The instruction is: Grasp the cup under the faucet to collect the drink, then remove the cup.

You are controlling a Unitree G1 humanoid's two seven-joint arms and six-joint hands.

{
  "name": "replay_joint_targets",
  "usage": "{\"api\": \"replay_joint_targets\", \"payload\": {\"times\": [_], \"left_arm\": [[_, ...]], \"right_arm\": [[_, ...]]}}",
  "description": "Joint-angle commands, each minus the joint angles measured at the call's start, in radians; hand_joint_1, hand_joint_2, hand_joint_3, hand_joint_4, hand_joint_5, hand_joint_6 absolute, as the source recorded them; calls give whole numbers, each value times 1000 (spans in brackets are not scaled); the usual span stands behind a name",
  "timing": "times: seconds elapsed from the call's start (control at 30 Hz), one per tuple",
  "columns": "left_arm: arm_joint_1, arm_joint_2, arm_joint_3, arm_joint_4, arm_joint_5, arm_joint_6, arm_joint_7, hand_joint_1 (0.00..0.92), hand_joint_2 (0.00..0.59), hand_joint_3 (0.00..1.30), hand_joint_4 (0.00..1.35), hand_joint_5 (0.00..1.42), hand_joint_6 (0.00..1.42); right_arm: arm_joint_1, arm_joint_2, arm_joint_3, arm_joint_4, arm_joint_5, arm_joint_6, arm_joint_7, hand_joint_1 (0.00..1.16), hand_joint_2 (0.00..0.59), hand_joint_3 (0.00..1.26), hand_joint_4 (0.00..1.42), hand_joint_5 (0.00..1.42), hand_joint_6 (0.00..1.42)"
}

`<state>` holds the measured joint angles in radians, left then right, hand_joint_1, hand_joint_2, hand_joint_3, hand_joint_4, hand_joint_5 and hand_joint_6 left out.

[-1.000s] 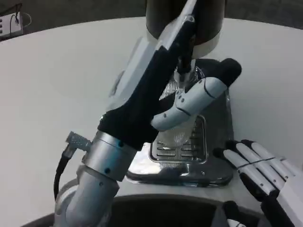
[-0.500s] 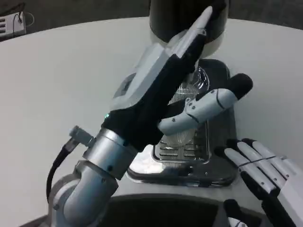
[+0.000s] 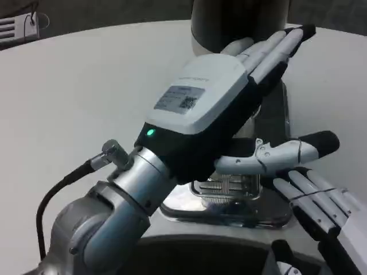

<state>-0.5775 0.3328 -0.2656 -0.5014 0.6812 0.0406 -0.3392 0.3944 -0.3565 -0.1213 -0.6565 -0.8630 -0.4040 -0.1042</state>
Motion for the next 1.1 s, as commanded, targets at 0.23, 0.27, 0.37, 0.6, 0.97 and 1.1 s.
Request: {"api": "replay_joint_targets", "payload": {"times": [0.23,0.27,0.37,0.6,0.97,1.1], "left_arm": [[25,21,-2,-34,43,-12,-42,0,155,33,0,73,9],[27,21,0,-35,44,-13,-40,0,155,34,0,72,9],[31,19,2,-38,45,-17,-36,0,155,33,0,71,8],[42,21,4,-46,47,-20,-37,0,154,25,0,58,0],[50,28,10,-51,44,-20,-40,0,154,25,0,46,0],[53,29,12,-56,44,-19,-40,0,154,25,0,45,0]], "right_arm": [[-19,34,14,10,168,91,97,277,475,138,106,129,279],[-33,41,18,14,196,114,115,292,453,129,106,131,282],[-62,51,25,25,240,154,146,322,399,108,106,131,296],[-114,62,36,42,267,213,162,332,345,96,98,131,302],[-173,65,75,65,254,276,171,377,312,66,79,109,252],[-198,67,89,83,248,289,164,381,312,66,76,109,252]]}}
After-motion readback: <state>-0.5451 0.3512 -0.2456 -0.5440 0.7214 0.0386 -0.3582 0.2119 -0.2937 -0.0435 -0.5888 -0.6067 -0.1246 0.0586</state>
